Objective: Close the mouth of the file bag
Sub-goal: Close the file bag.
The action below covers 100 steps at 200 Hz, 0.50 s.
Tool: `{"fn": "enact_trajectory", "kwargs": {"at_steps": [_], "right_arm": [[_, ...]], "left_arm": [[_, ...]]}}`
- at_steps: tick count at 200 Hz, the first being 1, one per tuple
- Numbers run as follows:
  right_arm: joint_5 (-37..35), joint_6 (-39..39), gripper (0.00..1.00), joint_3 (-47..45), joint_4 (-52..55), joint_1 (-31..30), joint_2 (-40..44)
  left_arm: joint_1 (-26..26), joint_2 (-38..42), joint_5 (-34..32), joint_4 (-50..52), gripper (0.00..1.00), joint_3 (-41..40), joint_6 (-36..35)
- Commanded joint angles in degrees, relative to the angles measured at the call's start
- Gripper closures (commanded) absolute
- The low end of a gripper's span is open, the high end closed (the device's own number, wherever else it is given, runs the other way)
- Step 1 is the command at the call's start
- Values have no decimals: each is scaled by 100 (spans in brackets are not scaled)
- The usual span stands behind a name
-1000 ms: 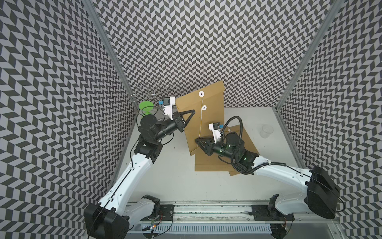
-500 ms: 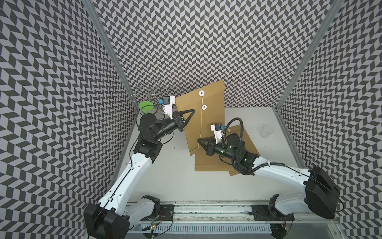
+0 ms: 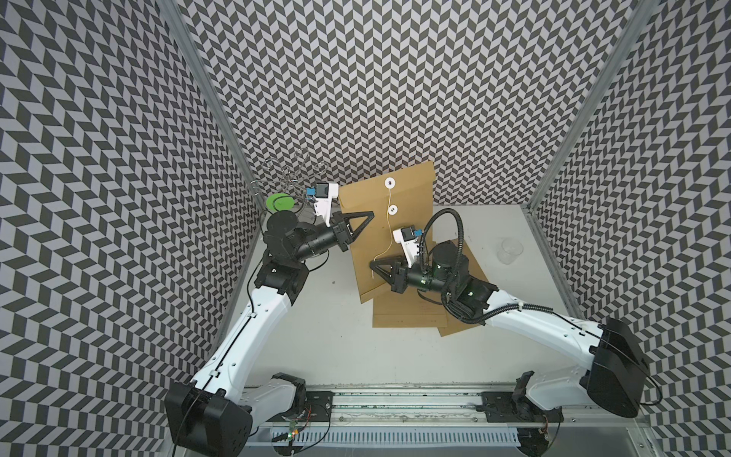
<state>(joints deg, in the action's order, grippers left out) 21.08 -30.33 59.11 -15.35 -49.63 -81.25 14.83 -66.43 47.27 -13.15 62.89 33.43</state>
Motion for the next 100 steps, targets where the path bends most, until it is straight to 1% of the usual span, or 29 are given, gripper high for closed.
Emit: {"fn": "enact_trajectory", "kwargs": {"at_steps": [1, 32, 65, 100], "right_arm": [[118, 97, 100, 23, 215, -3, -188], [176, 138, 100, 71, 358, -3, -339], [205, 150, 100, 153, 698, 22, -412], [230, 42, 100, 118, 935, 302, -303]], "left_arm": [[-68, 45, 372, -241, 100, 92, 97], [-85, 60, 447, -92, 100, 130, -72], [-129, 60, 602, -232, 100, 117, 15], [-129, 63, 847, -21, 100, 173, -177]]}}
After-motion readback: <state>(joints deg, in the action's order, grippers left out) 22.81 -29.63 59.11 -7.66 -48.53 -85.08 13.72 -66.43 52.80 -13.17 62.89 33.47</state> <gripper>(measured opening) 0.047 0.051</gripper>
